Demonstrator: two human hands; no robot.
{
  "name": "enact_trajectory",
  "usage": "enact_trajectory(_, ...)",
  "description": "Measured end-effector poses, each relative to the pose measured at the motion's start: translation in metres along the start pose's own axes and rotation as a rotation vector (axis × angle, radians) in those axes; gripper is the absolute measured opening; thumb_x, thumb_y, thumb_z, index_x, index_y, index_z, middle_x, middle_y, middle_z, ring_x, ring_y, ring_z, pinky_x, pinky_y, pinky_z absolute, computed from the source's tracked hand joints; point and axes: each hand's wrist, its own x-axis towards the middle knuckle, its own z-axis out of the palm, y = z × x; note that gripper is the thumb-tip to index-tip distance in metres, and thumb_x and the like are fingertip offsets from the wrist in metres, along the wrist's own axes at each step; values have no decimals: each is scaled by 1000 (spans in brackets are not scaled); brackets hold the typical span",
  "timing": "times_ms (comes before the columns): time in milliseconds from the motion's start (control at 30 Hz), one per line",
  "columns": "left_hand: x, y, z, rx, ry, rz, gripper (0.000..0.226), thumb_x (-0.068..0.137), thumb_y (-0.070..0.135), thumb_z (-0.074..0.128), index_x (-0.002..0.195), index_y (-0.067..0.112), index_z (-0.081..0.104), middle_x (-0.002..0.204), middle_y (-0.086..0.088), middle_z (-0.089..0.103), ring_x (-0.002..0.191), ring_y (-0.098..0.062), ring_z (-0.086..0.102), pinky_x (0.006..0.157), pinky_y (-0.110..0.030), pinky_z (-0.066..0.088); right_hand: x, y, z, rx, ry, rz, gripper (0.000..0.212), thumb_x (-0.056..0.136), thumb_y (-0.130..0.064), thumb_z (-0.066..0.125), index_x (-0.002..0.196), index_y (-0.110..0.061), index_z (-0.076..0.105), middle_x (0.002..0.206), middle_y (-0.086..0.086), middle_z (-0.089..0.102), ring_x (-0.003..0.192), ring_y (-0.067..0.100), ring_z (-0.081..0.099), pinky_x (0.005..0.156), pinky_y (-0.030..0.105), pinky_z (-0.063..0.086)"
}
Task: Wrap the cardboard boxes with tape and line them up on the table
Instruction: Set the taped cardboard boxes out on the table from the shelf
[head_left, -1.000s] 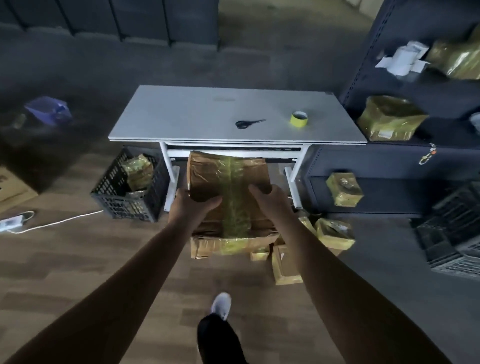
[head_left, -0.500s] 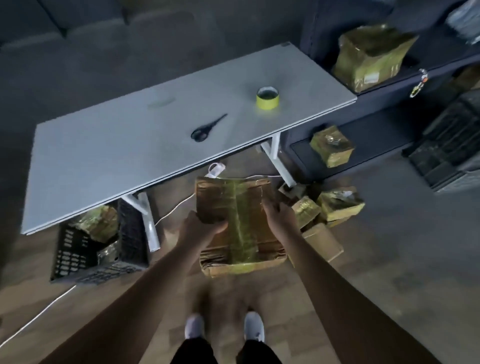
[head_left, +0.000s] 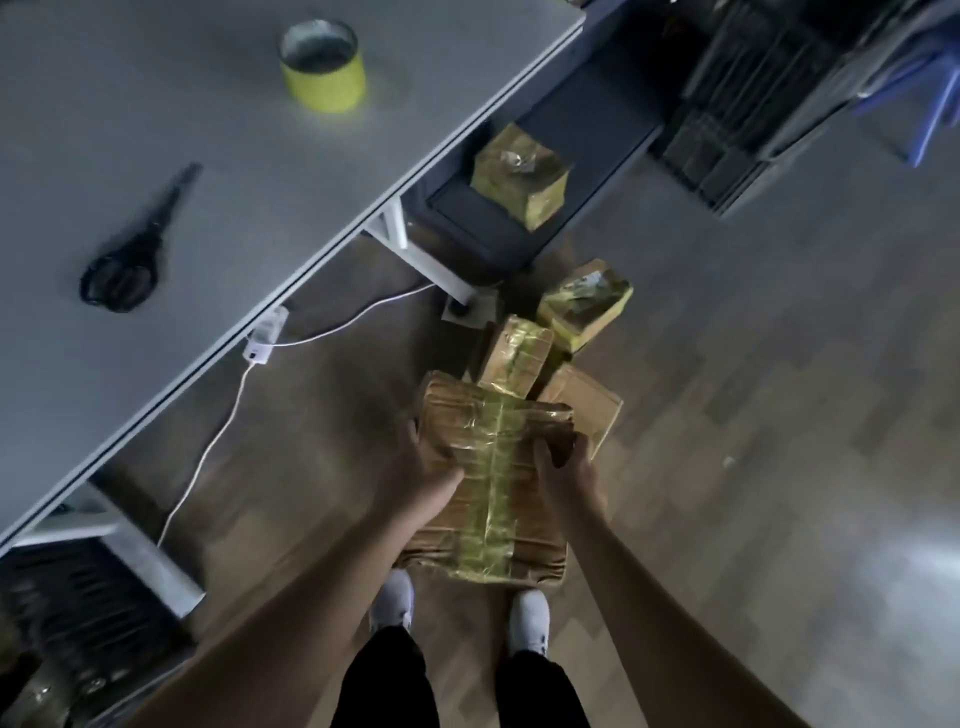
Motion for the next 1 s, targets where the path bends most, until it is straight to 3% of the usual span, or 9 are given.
enact_trajectory(100,29,-16,34,41,-126,-17,59,74,23,68,125,22,39,104,9,51,98,-16,53,80,-27,41,26,32,14,-38,3,59,42,96,-46,48,125,-16,41,109,10,63,80,25,54,60,30,38)
enact_trajectory(200,54,-35,75,114,-220,-55,69,75,26,62,138,22,35,126,-6,52,110,-26,55,93,-38,49,56,70,28,-38,-15,112,41,96,-45,48,124,-15,42,108,11,63,83,29,57,64,33,43)
enact_trajectory(367,88,-65,150,151,-233,-166,53,81,24,62,132,14,49,125,-13,53,110,-27,54,91,-35,48,111,133,50,-100,-40,168,50,93,-51,47,131,-18,42,111,12,54,87,30,55,71,36,42)
enact_trajectory(500,111,-97,211,122,-213,-204,49,79,23,61,126,13,53,120,-10,58,95,-20,59,69,-26,45,158,184,75,-137,-67,160,50,94,-51,43,132,-18,43,115,14,54,95,32,56,82,44,49)
enact_trajectory(600,136,-121,252,135,-187,-227,57,80,24,61,133,13,46,126,-9,55,104,-25,58,79,-31,46,195,217,104,-155,-92,183,51,95,-50,42,128,-12,48,118,17,58,105,38,58,84,43,49)
enact_trajectory(700,154,-141,281,184,-186,-229,36,79,24,60,112,11,53,97,-3,62,83,-19,61,65,-30,44,218,254,124,-119,-76,271,48,90,-47,48,116,-7,55,108,16,64,97,35,62,75,35,47)
enact_trajectory(833,150,-163,306,212,-187,-195,16,76,21,59,76,7,52,59,3,48,58,-17,58,51,-26,35,224,290,134,-96,-115,234,41,88,-43,48,104,-7,60,93,14,68,82,31,64,71,39,54)
enact_trajectory(900,139,-168,316,241,-177,-130,15,80,20,59,74,9,51,58,2,48,50,-12,51,47,-24,33,220,302,132,-101,-111,226,40,88,-42,47,104,-7,60,92,13,67,81,30,65,71,41,55)
enact_trajectory(1000,131,-166,323,301,-164,-61,20,86,21,57,98,5,55,81,-6,59,63,-14,55,49,-22,36,214,315,127,-111,-105,253,40,90,-41,44,105,-6,58,92,14,67,80,30,64,70,39,54)
